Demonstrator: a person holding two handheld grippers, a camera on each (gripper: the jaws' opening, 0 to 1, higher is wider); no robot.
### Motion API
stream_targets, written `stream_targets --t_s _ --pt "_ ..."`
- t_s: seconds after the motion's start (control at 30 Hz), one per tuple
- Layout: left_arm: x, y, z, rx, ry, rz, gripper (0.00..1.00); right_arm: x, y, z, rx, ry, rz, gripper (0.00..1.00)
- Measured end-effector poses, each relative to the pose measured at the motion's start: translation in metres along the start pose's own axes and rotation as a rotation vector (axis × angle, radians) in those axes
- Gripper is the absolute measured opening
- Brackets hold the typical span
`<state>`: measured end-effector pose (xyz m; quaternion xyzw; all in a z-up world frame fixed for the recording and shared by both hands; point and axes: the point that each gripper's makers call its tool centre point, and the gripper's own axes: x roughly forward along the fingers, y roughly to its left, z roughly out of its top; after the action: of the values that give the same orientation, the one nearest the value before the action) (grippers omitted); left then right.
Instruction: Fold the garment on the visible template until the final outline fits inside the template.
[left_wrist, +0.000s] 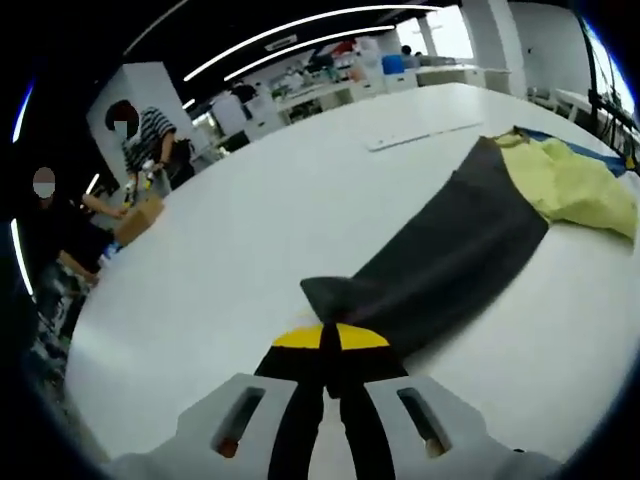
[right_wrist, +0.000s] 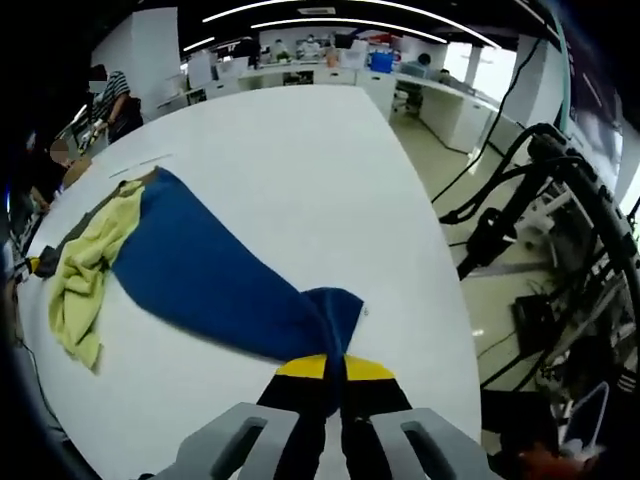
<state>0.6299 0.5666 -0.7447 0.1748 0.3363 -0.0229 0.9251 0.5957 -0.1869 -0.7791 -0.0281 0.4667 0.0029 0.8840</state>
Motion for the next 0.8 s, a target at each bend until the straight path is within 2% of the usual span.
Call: stream_targets --t_s 0.07,0.2,0.3,0.4,0.5,0.67,0.8 --pt "-0.004 -0.003 0.0 -0.01 -0.015 -0.008 0.09 -0.004 0.009 -0.001 -0.016 0.0 0.019 0.05" --pt "-0.008 -0.016 0.007 -0.038 -0.066 -0.065 0.23 -0.013 0.027 0.003 -0.032 -0.034 0.066 0.31" --pt "-0.014 -0.029 0.015 -0.065 -0.112 -0.118 0.34 -0.019 0.037 0.007 -0.049 -0.058 0.096 0.44" --pt "-0.02 -0.036 0.017 -0.118 -0.118 -0.151 0.43 -0.026 0.05 0.01 -0.066 -0.078 0.138 0.56" --pt "-0.028 -0.046 0.023 -0.149 -0.151 -0.202 0.52 -0.033 0.07 0.012 -0.081 -0.105 0.206 0.67" --pt "-0.044 -0.063 0.032 -0.143 -0.198 -0.269 0.62 -0.044 0.1 0.011 -0.125 -0.114 0.3 0.81" --pt "-0.056 -0.082 0.038 -0.138 -0.223 -0.326 0.68 -0.051 0.124 0.005 -0.194 -0.104 0.369 0.84"
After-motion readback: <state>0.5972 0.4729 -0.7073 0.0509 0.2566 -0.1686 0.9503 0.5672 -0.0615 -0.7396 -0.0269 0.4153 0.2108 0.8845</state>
